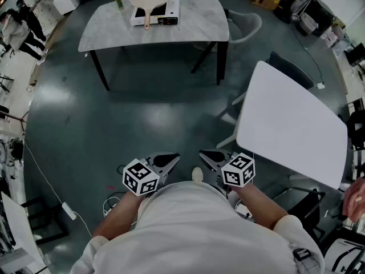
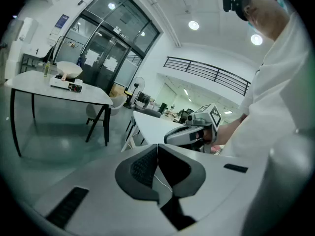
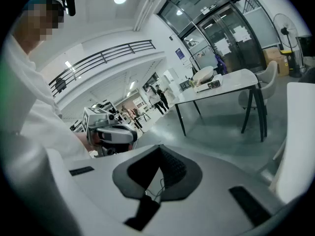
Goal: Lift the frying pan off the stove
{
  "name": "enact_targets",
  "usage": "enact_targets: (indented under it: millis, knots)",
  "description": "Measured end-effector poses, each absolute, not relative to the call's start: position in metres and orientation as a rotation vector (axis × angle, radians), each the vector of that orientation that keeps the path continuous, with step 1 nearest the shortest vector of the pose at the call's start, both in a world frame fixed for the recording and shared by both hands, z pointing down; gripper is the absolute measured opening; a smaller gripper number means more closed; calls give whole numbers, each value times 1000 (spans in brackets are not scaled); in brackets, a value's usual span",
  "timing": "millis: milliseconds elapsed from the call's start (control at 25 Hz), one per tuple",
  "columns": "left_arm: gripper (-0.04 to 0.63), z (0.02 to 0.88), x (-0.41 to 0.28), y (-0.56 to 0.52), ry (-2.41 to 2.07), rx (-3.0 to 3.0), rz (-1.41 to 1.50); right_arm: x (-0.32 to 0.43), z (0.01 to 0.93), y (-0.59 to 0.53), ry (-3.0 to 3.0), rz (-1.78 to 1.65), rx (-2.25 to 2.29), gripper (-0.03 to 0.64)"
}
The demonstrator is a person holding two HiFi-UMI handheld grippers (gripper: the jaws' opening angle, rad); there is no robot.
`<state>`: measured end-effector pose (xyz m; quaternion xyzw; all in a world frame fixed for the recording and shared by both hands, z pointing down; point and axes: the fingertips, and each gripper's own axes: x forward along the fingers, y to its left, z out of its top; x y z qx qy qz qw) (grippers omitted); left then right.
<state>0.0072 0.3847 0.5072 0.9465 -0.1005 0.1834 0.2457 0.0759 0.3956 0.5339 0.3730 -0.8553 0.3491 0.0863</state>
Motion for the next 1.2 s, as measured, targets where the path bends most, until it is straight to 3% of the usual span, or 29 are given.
enact_targets:
  millis: [360, 800, 1200]
  knots:
    - [20, 492, 79, 364, -362, 2573, 472, 149, 536, 358, -2583, 1050, 1061, 3]
    - [21, 508, 66, 238, -354, 2540, 419, 149, 550, 231, -2564, 1052, 1096, 11]
    - [23, 482, 39, 72, -314, 2558, 338, 118, 528, 58, -2554, 1132, 1176, 80]
